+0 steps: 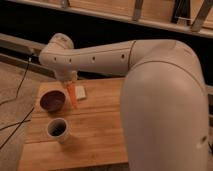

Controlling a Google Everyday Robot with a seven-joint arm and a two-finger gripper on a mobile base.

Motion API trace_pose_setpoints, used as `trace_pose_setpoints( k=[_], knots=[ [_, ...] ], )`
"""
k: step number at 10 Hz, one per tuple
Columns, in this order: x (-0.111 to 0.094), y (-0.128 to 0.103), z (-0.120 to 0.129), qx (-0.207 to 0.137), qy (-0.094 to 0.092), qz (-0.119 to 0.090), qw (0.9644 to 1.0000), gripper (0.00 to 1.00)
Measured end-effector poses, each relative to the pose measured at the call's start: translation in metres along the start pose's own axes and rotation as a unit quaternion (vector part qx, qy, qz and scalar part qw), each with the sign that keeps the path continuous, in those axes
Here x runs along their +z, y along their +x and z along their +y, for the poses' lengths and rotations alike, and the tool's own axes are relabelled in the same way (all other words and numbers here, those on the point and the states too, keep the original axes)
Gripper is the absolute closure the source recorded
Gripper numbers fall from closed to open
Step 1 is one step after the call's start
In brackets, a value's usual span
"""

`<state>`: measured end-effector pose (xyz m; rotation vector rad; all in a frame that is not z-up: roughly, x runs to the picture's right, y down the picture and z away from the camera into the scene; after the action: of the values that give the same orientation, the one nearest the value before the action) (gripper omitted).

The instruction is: Place the pepper in the ceramic cup

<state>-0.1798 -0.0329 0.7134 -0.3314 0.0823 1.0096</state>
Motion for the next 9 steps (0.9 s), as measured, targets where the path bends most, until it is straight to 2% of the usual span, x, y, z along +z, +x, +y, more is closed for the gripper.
trace_pose_setpoints(
  k=[2, 9],
  knots=[
    [-0.012, 0.004, 0.017, -0.005, -0.005, -0.019, 0.9998, 1.0],
    [-0.013, 0.014, 0.076, -0.019, -0.038, -0.041, 0.9982, 1.0]
  ],
)
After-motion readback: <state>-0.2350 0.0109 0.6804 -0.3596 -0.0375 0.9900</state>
